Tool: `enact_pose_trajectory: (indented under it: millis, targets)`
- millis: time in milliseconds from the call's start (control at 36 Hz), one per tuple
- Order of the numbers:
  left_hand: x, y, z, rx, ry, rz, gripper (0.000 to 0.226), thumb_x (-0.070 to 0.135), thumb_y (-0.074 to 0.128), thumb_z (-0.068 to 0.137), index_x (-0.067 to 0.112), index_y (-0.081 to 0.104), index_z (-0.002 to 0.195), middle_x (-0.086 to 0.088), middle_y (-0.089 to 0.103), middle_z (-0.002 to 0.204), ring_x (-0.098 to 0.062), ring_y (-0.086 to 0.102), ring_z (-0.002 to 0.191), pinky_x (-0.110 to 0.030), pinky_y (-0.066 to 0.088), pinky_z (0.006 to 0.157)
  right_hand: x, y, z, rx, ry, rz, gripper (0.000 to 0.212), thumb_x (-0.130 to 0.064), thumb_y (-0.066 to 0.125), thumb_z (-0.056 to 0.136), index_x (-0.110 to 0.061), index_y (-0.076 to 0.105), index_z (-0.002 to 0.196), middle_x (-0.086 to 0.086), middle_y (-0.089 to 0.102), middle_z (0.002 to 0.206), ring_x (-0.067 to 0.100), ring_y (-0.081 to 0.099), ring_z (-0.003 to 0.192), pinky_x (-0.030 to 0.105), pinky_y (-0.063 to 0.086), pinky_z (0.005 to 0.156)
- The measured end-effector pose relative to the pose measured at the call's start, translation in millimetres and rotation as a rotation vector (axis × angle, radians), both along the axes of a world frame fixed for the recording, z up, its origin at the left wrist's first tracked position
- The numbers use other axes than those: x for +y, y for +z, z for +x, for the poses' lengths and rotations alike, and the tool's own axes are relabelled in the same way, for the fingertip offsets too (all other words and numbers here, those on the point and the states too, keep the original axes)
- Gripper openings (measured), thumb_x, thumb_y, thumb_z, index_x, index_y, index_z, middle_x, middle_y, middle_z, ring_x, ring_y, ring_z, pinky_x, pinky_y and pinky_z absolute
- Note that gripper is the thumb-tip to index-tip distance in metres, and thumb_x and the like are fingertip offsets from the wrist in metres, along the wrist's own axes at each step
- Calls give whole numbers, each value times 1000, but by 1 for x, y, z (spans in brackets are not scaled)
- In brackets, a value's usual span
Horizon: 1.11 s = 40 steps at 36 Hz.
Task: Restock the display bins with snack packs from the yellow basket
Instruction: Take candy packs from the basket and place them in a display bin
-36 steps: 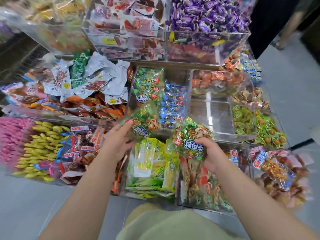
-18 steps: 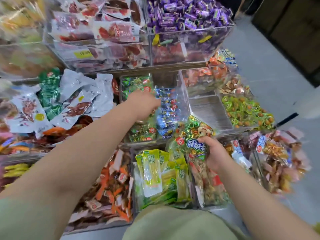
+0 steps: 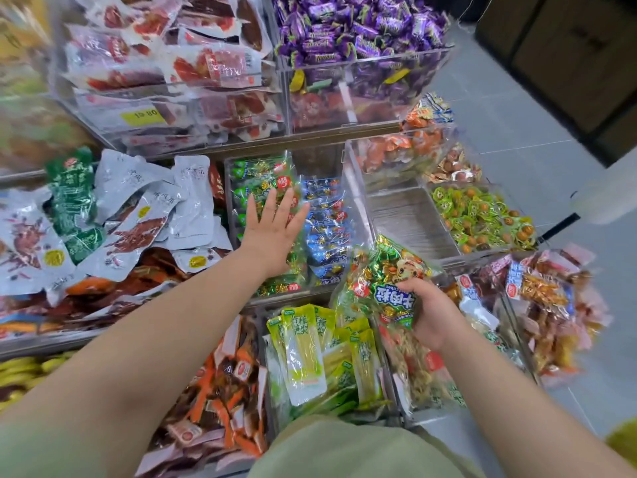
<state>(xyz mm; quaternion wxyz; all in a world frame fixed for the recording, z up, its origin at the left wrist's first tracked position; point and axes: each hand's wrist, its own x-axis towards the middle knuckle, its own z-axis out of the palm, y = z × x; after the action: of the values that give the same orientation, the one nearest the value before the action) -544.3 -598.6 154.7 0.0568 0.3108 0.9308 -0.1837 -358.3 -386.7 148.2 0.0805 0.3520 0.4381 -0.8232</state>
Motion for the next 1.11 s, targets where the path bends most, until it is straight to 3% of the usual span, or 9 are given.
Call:
enact_pose_trajectory:
  millis: [83,194,250,306,361,750,861,972,1111]
  targets:
    - [2,6,-5,30,-16,29,117,41,70,80,26,-24,148,-11,-2,159,-35,7,145,-62,12,114,0,2,1,5,0,0,30,-7,55,85,-1,49,114,14,64,80,24,65,60,30,52,49]
    - [2,8,-10,70,-106,10,125,58,71,71,18,-20,148,-8,23,141,-28,28,131,-50,20,113,0,3,1,2,-17,6,36,-7,55,86,1,48,121,13,64,81,22,65,61,30,52,48]
    - [3,10,-14,94,-113,-41,132,71,68,65,19,-21,148,-12,16,146,-33,18,138,-56,0,116,-1,4,2,-3,-19,15,40,-7,55,86,2,47,123,14,64,85,23,65,64,31,52,50]
    - [5,15,-21,106,-77,-72,138,79,67,57,24,-19,150,-20,-14,156,-42,-15,145,-60,-20,108,-2,4,3,-4,-13,12,38,-7,55,86,0,47,122,15,63,85,23,64,65,32,52,51]
    - [8,19,-29,74,-33,-65,142,80,70,51,30,-19,150,-25,-34,150,-44,-34,137,-60,-25,103,-2,4,3,-6,-15,1,33,-7,55,85,-3,47,118,14,62,83,23,64,64,31,52,51]
    - [6,23,-47,-90,-59,-72,143,79,73,48,33,-16,150,-4,16,157,-29,26,142,-54,23,112,-2,6,0,-10,-12,2,33,-6,57,84,-5,46,115,14,62,85,24,62,69,34,51,58]
    - [16,27,-50,-94,-34,-149,146,83,72,45,33,-15,150,-4,12,158,-32,19,143,-62,14,112,-1,8,0,-4,-15,17,39,-5,57,84,-5,43,121,15,61,91,25,63,74,36,52,62]
    - [21,29,-57,-85,-126,-214,147,87,68,43,32,-15,151,-8,-15,161,-39,-17,146,-61,-11,112,-1,9,0,-1,-24,9,39,-4,57,84,-4,43,120,17,60,93,26,62,76,36,52,62]
    - [26,31,-61,-202,-90,-197,147,80,75,43,37,-16,150,-9,-23,159,-39,-14,146,-60,-1,115,0,11,-3,3,-41,1,31,-4,58,83,-6,44,111,12,63,82,22,64,65,32,52,53]
